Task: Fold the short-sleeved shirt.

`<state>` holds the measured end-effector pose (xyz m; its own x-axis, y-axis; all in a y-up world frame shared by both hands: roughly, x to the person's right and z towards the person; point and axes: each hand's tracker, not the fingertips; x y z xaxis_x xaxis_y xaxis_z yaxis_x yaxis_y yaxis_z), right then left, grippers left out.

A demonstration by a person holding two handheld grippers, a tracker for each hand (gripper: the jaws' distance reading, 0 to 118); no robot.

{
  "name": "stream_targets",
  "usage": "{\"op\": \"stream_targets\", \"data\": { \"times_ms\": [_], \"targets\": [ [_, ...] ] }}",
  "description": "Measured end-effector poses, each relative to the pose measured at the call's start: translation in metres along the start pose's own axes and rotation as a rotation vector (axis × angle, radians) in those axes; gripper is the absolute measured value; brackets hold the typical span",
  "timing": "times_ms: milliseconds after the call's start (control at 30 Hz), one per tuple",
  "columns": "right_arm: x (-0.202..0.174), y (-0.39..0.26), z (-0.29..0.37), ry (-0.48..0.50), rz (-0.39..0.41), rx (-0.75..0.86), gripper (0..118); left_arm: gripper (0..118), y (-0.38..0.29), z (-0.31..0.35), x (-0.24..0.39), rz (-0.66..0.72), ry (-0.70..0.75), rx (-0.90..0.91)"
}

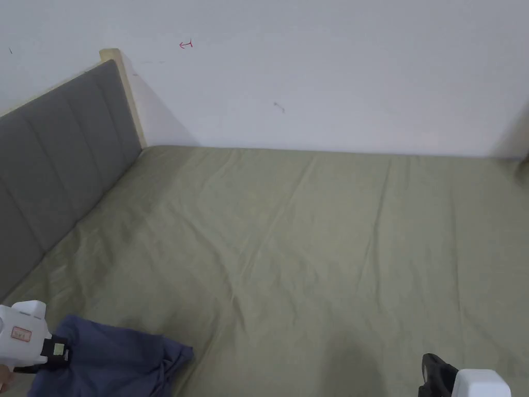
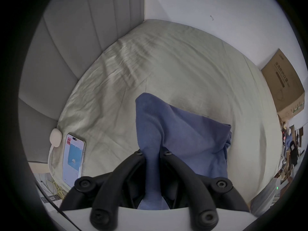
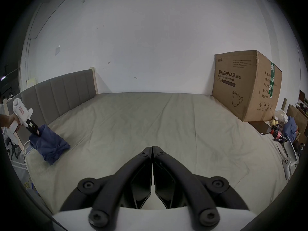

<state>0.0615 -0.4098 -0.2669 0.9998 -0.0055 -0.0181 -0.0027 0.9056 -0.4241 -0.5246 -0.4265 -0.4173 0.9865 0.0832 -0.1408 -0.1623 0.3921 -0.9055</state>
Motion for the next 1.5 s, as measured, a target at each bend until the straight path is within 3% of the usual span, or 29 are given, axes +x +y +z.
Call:
{"op": "stream_targets", "data": {
  "times_ms": [100, 167, 200, 233, 267, 300, 333, 767, 1067, 1300, 1500],
  "targets": [
    [0.002, 0.000, -0.003, -0.010, -0.001, -0.012, 0, 12, -0.002, -0.008, 0.008, -0.014, 0.015, -0.010],
    [0.004, 0.002, -0.003, -0.012, 0.002, -0.016, 0, 25, -0.001, -0.007, 0.011, -0.031, 0.019, -0.013],
    [0.005, 0.004, -0.001, -0.013, 0.002, -0.016, 0, 42, -0.001, -0.005, 0.012, -0.027, 0.014, -0.009],
    [0.009, 0.004, -0.001, -0.016, 0.002, -0.014, 0, 71, 0.000, -0.001, 0.013, -0.016, 0.009, -0.005],
    [0.012, 0.006, 0.000, -0.021, 0.003, -0.009, 0, 87, 0.000, 0.003, 0.016, 0.000, -0.014, -0.004],
    [0.015, 0.008, 0.003, -0.023, -0.001, -0.002, 0, 99, 0.002, 0.008, 0.016, 0.010, -0.021, 0.006],
    [0.017, 0.011, 0.005, -0.024, -0.005, 0.004, 0, 102, 0.001, 0.013, 0.021, 0.011, -0.010, 0.020],
    [0.062, 0.076, 0.065, -0.040, 0.016, 0.168, 0, 101, 0.002, 0.158, 0.102, -0.081, -0.040, 0.406],
    [0.088, 0.130, 0.123, -0.069, 0.051, 0.321, 0, 101, -0.036, 0.277, 0.190, -0.136, -0.023, 0.857],
    [0.107, 0.150, 0.154, -0.092, 0.067, 0.398, 0, 101, -0.086, 0.308, 0.270, -0.211, -0.027, 1.143],
    [0.127, 0.151, 0.170, -0.097, 0.039, 0.430, 0, 100, -0.119, 0.291, 0.330, -0.218, -0.052, 1.210]
  ]
}}
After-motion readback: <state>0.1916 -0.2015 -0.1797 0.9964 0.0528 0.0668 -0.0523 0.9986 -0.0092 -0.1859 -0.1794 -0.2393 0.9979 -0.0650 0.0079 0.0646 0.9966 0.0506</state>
